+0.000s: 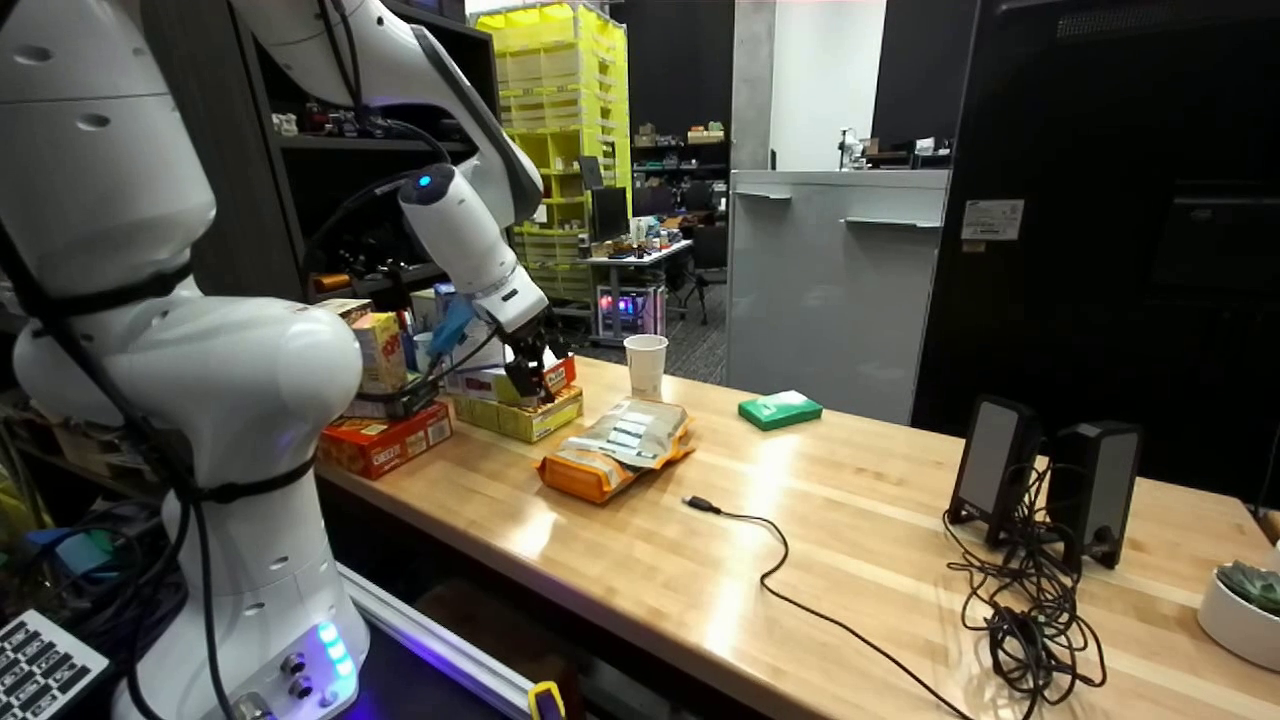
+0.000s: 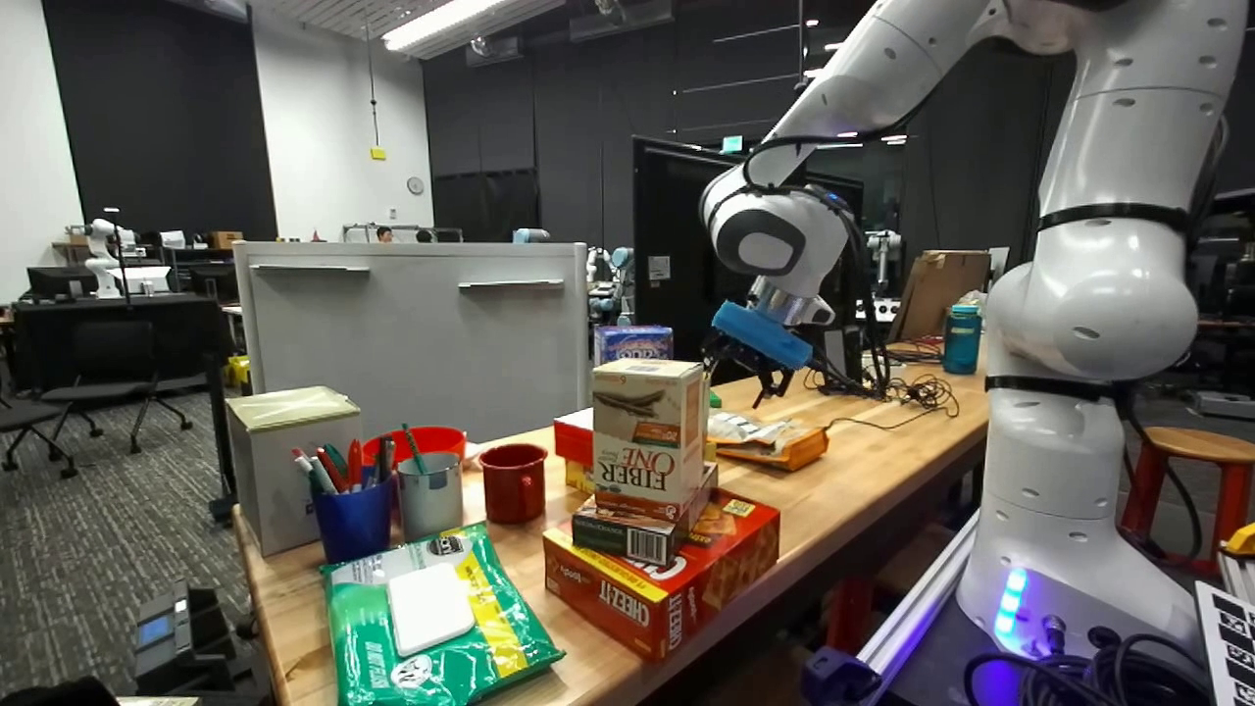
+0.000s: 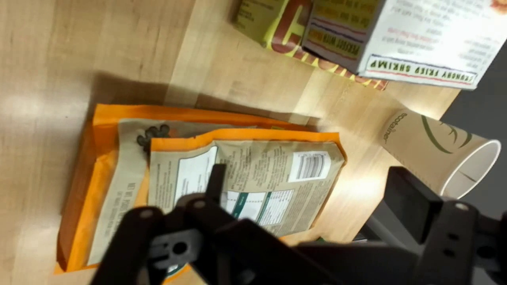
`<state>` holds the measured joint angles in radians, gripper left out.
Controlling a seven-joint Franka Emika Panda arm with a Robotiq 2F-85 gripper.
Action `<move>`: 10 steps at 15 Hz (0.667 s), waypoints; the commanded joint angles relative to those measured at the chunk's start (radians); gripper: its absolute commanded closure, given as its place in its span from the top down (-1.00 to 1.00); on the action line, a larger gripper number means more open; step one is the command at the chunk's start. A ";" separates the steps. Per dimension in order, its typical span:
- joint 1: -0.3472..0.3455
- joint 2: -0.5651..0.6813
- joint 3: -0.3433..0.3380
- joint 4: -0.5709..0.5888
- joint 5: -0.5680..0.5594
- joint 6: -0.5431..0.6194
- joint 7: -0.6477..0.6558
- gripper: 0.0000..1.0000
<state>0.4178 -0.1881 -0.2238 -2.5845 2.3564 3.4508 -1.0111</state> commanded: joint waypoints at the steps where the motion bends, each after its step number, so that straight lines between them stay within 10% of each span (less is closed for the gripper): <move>1: 0.079 -0.073 -0.057 0.017 0.084 0.024 -0.201 1.00; 10: 0.101 -0.056 -0.084 0.100 0.175 0.023 -0.510 1.00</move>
<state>0.5086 -0.2373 -0.2968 -2.5187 2.4819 3.4509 -1.4152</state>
